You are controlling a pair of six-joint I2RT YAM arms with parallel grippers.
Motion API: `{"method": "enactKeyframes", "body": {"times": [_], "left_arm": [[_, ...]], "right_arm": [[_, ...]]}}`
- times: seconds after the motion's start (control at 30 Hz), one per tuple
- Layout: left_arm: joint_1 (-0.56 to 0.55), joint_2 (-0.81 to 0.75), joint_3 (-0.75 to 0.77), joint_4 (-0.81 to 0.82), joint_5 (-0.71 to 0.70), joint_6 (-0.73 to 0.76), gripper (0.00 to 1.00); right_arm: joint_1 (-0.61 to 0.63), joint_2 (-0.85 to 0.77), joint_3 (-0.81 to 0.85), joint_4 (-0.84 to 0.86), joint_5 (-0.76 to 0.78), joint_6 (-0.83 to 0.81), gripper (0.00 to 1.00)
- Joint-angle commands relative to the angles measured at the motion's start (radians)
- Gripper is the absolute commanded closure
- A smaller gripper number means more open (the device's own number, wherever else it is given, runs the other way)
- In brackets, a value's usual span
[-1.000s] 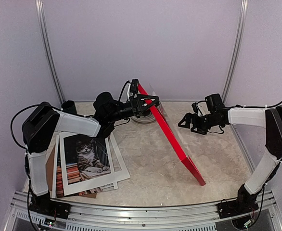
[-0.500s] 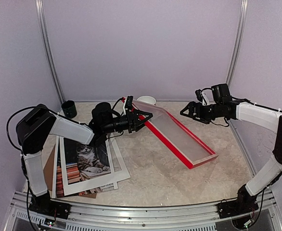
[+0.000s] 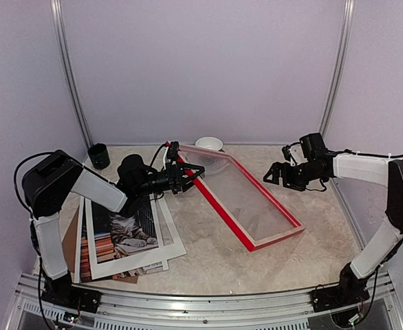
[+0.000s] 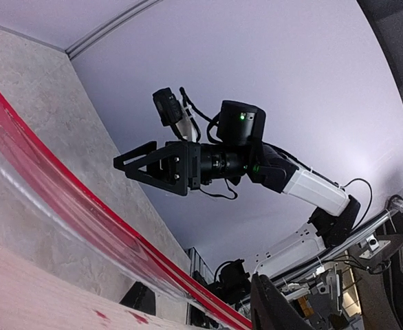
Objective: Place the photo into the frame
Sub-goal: Pass from the left arm to the right
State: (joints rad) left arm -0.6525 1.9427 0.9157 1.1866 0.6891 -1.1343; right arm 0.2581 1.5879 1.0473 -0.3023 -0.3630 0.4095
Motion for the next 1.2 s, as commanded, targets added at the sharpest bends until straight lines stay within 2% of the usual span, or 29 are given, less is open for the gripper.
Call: {"method": "enactKeyframes", "body": {"times": [0.0,0.17,0.4,0.53,0.83,0.93,1.17], "left_arm": [[0.023,0.062,-0.012,0.163,0.155,-0.036,0.62],[0.031,0.058,-0.03,0.066,0.181,0.034,0.6],[0.045,-0.016,-0.005,-0.322,0.101,0.232,0.52],[0.066,-0.053,0.003,-0.489,0.046,0.305,0.45],[0.102,-0.063,0.05,-0.744,-0.076,0.393,0.39],[0.102,-0.044,0.063,-0.774,-0.095,0.39,0.38],[0.1,-0.016,0.093,-0.891,-0.182,0.391,0.34]], "right_arm": [[-0.035,0.053,-0.031,0.03,-0.014,-0.013,0.01],[-0.07,0.112,-0.064,0.099,-0.097,0.003,0.01],[-0.069,0.181,-0.083,0.156,-0.172,0.008,0.01],[-0.069,0.187,-0.107,0.178,-0.179,0.018,0.07],[-0.069,0.173,-0.174,0.204,-0.156,0.013,0.43],[-0.069,0.156,-0.198,0.212,-0.137,0.014,0.61],[-0.069,0.072,-0.26,0.212,-0.068,0.027,0.73]]}}
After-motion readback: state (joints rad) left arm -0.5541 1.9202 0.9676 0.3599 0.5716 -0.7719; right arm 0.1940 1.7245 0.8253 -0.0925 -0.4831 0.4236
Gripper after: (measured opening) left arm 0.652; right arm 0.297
